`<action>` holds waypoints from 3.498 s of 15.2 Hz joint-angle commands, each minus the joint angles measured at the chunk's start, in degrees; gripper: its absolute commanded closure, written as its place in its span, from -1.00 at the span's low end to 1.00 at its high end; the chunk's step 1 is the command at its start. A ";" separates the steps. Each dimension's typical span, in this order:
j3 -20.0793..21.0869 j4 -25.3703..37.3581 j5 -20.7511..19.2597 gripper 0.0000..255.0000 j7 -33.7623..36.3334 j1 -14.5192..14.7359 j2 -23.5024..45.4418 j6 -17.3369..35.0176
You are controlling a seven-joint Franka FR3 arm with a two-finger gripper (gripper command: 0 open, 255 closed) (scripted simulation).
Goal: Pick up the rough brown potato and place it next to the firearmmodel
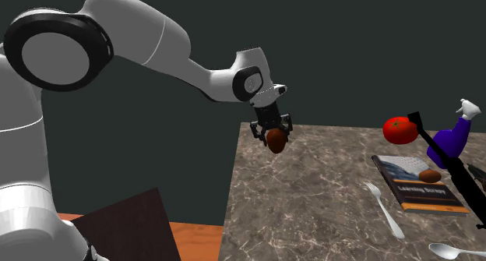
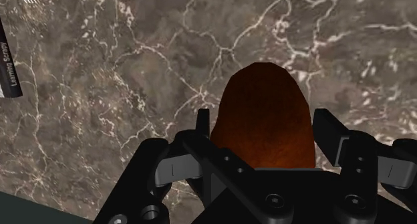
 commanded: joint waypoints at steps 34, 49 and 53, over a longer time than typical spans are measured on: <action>0.98 18.05 4.00 1.00 -7.37 0.19 -6.53 -23.86; 0.64 30.21 5.18 1.00 -11.24 -0.49 -5.17 -34.05; -1.20 29.18 6.56 1.00 -16.23 -3.81 -5.70 -32.31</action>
